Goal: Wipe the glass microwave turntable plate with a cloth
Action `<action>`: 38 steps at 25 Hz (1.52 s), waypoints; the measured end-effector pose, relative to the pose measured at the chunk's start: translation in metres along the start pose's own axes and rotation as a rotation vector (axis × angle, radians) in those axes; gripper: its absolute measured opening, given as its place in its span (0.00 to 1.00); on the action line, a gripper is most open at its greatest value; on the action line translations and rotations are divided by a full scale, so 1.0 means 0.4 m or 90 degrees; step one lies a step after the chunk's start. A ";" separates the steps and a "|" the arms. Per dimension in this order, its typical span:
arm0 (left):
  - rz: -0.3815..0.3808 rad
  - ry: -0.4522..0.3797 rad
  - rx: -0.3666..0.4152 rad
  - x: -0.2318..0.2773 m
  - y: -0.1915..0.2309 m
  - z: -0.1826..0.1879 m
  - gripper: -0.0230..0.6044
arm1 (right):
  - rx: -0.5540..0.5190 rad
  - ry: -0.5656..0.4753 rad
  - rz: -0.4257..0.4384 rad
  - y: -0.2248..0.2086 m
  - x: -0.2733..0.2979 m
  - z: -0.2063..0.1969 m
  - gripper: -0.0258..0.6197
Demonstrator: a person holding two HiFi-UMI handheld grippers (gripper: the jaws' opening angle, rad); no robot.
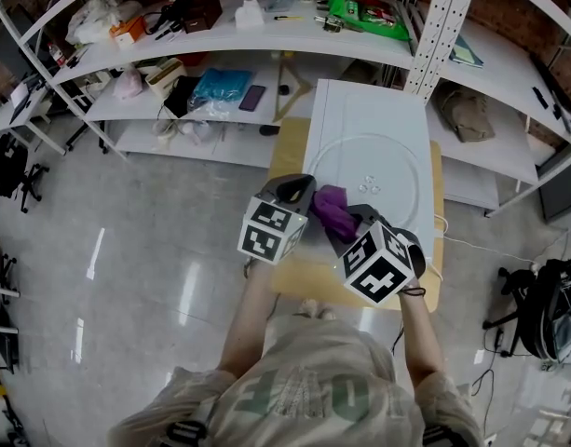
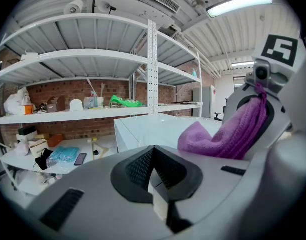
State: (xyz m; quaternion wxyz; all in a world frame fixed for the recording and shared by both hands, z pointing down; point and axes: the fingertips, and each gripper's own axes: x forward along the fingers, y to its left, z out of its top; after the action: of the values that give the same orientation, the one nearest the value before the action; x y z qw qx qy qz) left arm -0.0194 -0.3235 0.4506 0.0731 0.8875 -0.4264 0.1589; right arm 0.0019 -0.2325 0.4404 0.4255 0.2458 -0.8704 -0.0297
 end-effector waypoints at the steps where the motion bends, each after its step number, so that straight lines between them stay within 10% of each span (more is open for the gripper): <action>1: 0.000 -0.001 0.000 0.000 0.000 0.000 0.04 | -0.002 0.001 0.000 0.003 -0.001 -0.001 0.13; 20: -0.002 -0.002 -0.006 0.003 -0.005 0.001 0.04 | 0.121 -0.005 -0.169 -0.440 0.046 0.008 0.13; 38: 0.011 0.008 0.011 -0.005 -0.002 0.000 0.04 | 0.084 0.028 -0.107 -0.284 0.035 -0.040 0.13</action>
State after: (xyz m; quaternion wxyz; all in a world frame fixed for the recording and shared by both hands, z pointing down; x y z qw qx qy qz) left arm -0.0200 -0.3216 0.4498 0.0669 0.8834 -0.4319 0.1691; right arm 0.0526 -0.3361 0.4309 0.4236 0.3463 -0.8371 -0.0025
